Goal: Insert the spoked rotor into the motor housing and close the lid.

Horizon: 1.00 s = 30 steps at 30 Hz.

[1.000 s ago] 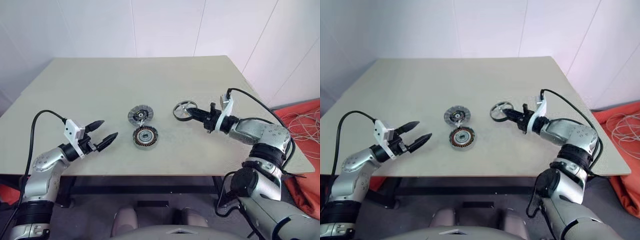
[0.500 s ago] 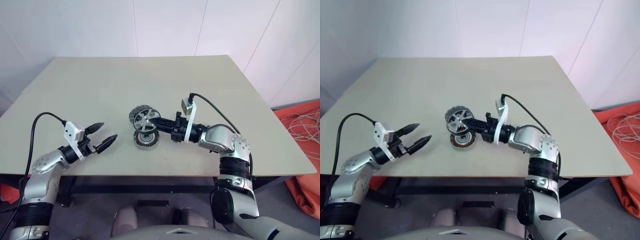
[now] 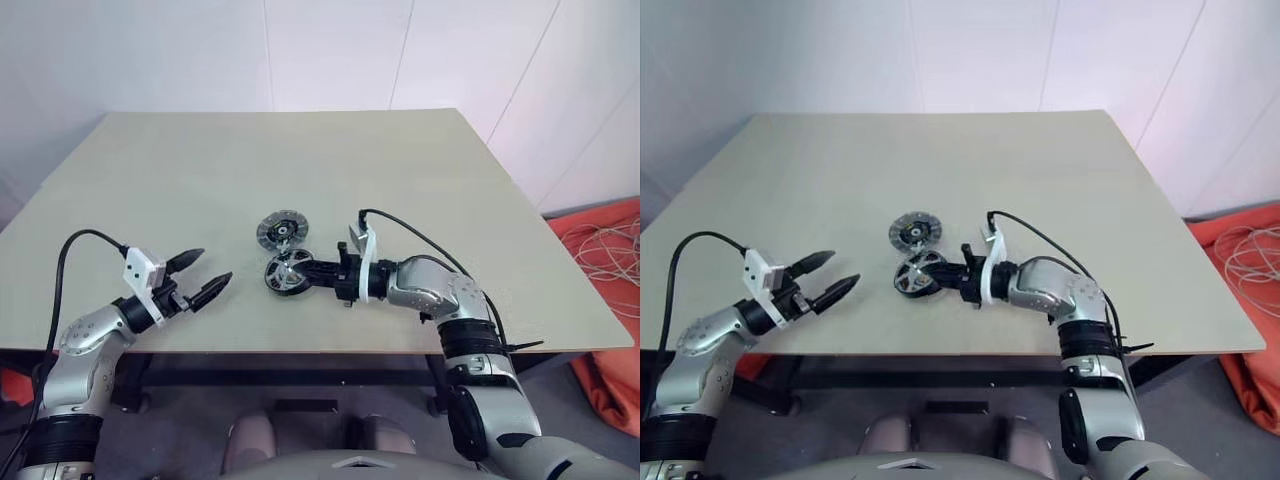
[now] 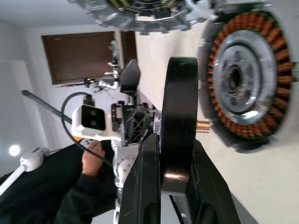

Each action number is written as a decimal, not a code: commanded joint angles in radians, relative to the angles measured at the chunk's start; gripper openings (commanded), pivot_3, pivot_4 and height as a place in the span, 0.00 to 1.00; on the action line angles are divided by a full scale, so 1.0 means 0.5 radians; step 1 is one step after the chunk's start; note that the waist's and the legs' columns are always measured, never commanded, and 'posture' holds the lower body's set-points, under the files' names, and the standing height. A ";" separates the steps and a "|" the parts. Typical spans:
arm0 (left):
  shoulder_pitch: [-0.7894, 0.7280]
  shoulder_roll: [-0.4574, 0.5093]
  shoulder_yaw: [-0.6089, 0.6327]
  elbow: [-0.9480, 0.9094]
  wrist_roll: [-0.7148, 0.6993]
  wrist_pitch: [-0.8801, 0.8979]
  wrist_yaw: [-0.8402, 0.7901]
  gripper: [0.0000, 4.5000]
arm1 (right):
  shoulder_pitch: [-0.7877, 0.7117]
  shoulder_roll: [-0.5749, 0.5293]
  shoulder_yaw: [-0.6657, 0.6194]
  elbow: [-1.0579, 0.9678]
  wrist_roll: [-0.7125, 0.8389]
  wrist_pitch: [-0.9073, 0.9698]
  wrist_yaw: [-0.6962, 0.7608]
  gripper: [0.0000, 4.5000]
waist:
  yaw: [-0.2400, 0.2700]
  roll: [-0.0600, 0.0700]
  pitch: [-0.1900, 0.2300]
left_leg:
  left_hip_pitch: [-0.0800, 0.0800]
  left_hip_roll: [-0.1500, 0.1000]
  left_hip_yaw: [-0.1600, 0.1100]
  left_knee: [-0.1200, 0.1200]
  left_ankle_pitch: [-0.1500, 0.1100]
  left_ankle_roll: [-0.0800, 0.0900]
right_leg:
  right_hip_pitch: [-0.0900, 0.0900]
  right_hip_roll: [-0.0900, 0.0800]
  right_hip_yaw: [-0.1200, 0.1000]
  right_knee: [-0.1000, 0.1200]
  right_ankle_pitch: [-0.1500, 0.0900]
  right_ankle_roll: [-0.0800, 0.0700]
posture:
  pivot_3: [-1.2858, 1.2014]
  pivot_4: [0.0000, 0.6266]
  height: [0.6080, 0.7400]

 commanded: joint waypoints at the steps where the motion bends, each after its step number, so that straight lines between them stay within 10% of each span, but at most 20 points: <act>1: -0.014 0.021 0.060 -0.087 -0.021 -0.026 0.004 1.00 | -0.100 -0.007 0.030 -0.017 0.051 -0.017 0.108 0.08 | -0.001 -0.001 -0.001 | 0.000 0.000 0.000 0.001 0.000 0.000 | 0.000 0.000 0.000 0.000 0.000 0.000 | 0.52 0.00 1.00; 30: -0.055 0.036 0.064 -0.075 0.004 -0.015 0.000 1.00 | -0.250 0.111 -0.179 0.270 -0.799 -0.059 0.720 0.08 | -0.001 -0.007 -0.004 | 0.000 0.000 -0.001 0.005 0.000 0.000 | 0.001 0.000 0.001 0.005 0.001 0.000 | 0.52 0.00 1.00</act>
